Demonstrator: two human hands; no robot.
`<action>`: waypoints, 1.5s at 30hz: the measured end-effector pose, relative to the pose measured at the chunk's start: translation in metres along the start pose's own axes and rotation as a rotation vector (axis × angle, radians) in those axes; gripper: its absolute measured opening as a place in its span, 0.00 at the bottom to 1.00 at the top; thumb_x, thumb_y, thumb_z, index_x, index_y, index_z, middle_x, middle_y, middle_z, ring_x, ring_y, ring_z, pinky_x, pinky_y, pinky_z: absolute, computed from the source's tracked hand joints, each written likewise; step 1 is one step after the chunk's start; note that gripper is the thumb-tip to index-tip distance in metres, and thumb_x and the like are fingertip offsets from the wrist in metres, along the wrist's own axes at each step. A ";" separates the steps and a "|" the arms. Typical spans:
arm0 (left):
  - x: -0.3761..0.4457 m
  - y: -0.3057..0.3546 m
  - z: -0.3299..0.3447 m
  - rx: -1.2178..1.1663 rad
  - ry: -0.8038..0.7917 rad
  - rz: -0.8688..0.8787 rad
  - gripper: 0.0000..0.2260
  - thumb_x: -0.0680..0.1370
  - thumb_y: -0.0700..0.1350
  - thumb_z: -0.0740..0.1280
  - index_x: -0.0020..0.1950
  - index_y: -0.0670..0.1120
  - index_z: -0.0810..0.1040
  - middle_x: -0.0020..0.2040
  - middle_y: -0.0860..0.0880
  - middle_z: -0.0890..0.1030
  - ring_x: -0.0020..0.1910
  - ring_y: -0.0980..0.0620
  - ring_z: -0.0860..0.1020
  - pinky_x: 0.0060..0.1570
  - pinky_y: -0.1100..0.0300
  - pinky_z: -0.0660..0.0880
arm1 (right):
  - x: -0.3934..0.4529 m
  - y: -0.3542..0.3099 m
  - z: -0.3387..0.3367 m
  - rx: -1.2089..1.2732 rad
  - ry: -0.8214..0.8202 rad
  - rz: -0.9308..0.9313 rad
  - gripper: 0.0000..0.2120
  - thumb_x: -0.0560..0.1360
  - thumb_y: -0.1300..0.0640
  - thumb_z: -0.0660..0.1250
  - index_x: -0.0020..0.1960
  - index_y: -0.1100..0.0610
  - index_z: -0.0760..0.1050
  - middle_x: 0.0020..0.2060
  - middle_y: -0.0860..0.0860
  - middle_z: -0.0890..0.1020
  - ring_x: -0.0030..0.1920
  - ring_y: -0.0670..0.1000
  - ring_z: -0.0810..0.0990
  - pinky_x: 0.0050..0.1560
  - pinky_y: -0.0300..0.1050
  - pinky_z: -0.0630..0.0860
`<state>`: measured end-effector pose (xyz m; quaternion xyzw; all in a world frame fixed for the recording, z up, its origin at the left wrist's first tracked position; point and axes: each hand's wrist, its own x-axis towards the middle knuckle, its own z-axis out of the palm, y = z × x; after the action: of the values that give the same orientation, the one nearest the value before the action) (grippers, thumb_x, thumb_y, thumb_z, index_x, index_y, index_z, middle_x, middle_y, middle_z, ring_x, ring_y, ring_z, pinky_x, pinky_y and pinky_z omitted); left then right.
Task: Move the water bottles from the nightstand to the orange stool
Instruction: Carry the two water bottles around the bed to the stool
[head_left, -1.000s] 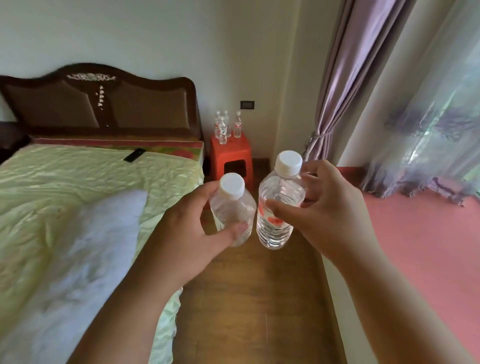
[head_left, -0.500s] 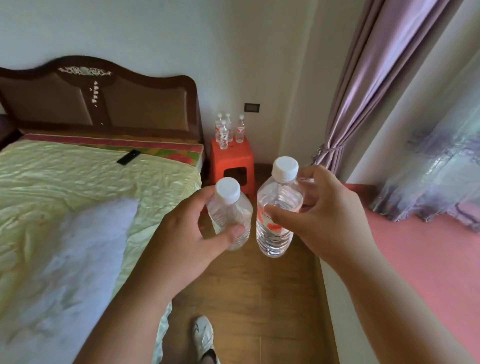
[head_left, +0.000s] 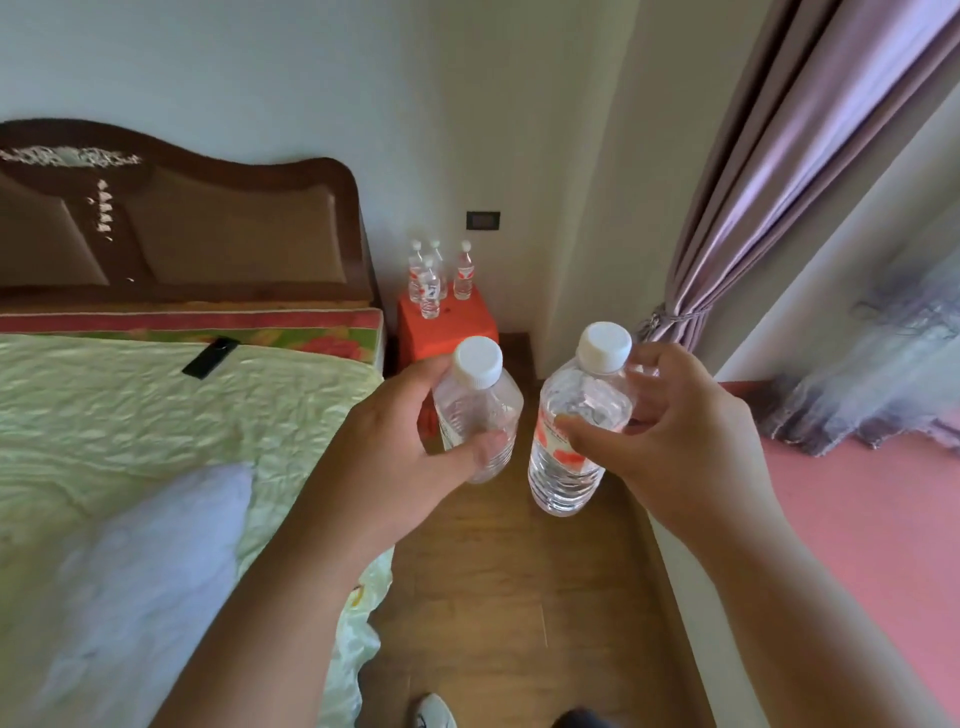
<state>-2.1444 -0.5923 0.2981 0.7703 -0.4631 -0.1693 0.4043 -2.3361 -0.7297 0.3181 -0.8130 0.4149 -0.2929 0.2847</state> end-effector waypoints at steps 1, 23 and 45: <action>0.007 -0.005 -0.003 0.002 -0.002 0.001 0.28 0.69 0.66 0.73 0.66 0.66 0.68 0.61 0.67 0.76 0.62 0.65 0.73 0.60 0.54 0.76 | 0.007 -0.003 0.006 0.004 -0.009 0.008 0.30 0.58 0.37 0.79 0.55 0.35 0.69 0.41 0.31 0.79 0.43 0.38 0.83 0.46 0.47 0.83; 0.219 -0.037 0.019 0.145 0.177 -0.172 0.31 0.66 0.70 0.73 0.66 0.66 0.69 0.60 0.65 0.77 0.57 0.62 0.77 0.52 0.53 0.79 | 0.269 0.039 0.075 0.124 -0.191 -0.077 0.32 0.60 0.40 0.81 0.61 0.41 0.73 0.49 0.36 0.83 0.44 0.37 0.82 0.46 0.39 0.80; 0.413 -0.087 0.056 0.073 0.127 -0.195 0.30 0.67 0.68 0.73 0.66 0.63 0.70 0.59 0.65 0.78 0.58 0.62 0.77 0.53 0.55 0.79 | 0.439 0.091 0.126 0.032 -0.227 -0.017 0.33 0.61 0.38 0.79 0.62 0.40 0.71 0.50 0.33 0.80 0.48 0.40 0.83 0.48 0.43 0.81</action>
<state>-1.9174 -0.9481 0.2427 0.8351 -0.3654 -0.1414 0.3861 -2.0806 -1.1161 0.2752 -0.8398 0.3685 -0.2077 0.3404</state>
